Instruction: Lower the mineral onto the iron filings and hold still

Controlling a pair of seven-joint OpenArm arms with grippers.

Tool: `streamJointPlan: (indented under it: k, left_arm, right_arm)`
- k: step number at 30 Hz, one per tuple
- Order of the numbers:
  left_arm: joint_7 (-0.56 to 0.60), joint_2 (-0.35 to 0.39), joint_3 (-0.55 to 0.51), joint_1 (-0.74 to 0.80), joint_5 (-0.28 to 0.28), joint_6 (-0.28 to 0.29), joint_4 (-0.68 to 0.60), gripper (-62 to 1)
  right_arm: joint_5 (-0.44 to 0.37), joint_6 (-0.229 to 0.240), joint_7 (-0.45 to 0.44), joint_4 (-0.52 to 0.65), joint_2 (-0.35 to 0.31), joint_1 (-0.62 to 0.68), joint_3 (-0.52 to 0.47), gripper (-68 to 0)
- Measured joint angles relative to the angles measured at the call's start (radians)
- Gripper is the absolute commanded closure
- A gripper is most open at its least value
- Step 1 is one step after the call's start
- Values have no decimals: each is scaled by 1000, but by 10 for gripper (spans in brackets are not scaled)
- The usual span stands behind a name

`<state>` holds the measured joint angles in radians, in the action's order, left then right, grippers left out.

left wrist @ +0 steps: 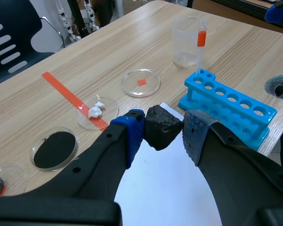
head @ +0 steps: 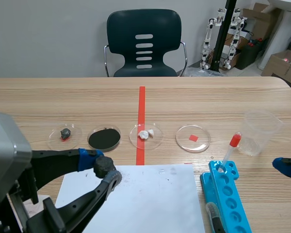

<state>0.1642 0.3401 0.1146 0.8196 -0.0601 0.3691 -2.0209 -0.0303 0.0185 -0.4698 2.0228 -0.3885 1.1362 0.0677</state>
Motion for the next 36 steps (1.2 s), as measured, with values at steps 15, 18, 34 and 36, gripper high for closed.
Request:
streamJointPlan:
  k: [15, 18, 34, 36]
  left_arm:
    - [-85, 0, 0, 0, 0, 0, 0, -130]
    - [-85, 0, 0, 0, 0, 0, 0, -130]
    - [-78, 0, 0, 0, 0, -2, 0, -130]
    - [-78, 0, 0, 0, 0, -2, 0, -130]
  right_arm:
    - [0, 0, 0, 0, 0, 0, 0, -679]
    - [0, 0, 0, 0, 0, 0, 0, -679]
    - [0, 0, 0, 0, 0, 0, 0, -679]
    - [0, 0, 0, 0, 0, 0, 0, -679]
